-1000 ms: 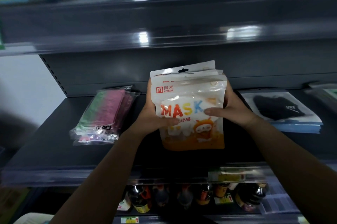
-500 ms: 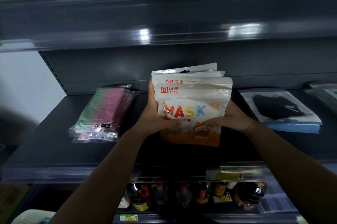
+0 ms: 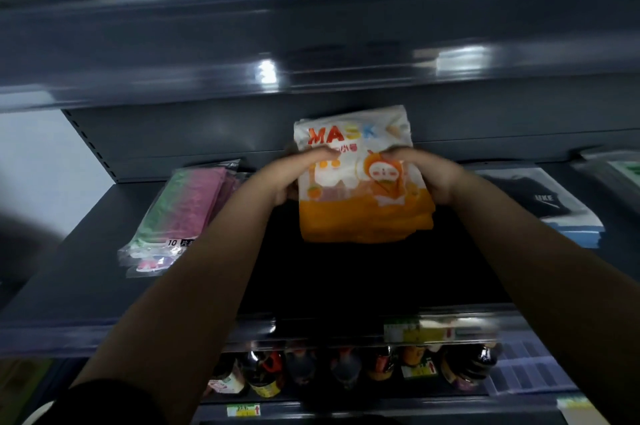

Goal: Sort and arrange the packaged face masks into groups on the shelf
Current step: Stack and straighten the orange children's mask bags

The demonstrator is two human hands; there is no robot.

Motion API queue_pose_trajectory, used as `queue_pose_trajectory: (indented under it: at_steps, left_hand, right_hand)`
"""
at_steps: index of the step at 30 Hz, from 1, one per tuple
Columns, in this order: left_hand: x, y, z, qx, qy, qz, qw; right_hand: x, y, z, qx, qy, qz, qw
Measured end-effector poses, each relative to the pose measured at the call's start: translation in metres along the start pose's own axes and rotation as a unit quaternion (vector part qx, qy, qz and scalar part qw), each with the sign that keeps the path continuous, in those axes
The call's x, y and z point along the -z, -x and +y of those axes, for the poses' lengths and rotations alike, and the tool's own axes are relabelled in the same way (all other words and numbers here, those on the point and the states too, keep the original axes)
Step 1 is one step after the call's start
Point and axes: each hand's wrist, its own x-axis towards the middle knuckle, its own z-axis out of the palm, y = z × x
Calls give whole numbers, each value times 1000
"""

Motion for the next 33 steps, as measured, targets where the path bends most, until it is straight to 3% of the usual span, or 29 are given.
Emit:
queue_pose_trajectory:
  at_steps: [3,8,10,12,14,16,18,19,22,26,31,33]
  left_hand:
    - [3,-23,-4,79,0,-13,997]
    - [-1,-41,-15,143,21,4,990]
    - [1,-47,-17,153,25,4,988]
    - [2,-49,-16,154,25,3,988]
    - [2,-50,-15,153,27,-6,988]
    - [1,-51,-14,151,23,-12,988]
    - [-1,-50,-12,142,21,-13,990]
    - [-1,-52,-13,134,18,-8,991]
    - [-4,-50,-12,120,52,19,991]
    - [-4,-50,-19,99,73,9,992]
    - [-4,-52,-28,67,84,23,994]
    - [-3,-54,-29,64,83,25,994]
  right_hand:
    - [7,-20,-4,-58,-2,29,998]
    - [7,-30,-8,-89,-6,61,994]
    - [3,-22,-18,-66,15,75,995]
    - [-3,-10,-25,37,59,151,986]
    - [-14,13,-29,179,214,230,932]
    - [-22,33,-27,295,433,223,822]
    - [-24,38,-17,311,628,164,694]
    - [-23,34,-11,296,682,126,656]
    - [-22,17,7,242,721,71,646]
    - [-15,0,20,266,704,128,646]
    - [-21,6,41,409,739,206,495]
    - [-22,6,60,457,766,193,409]
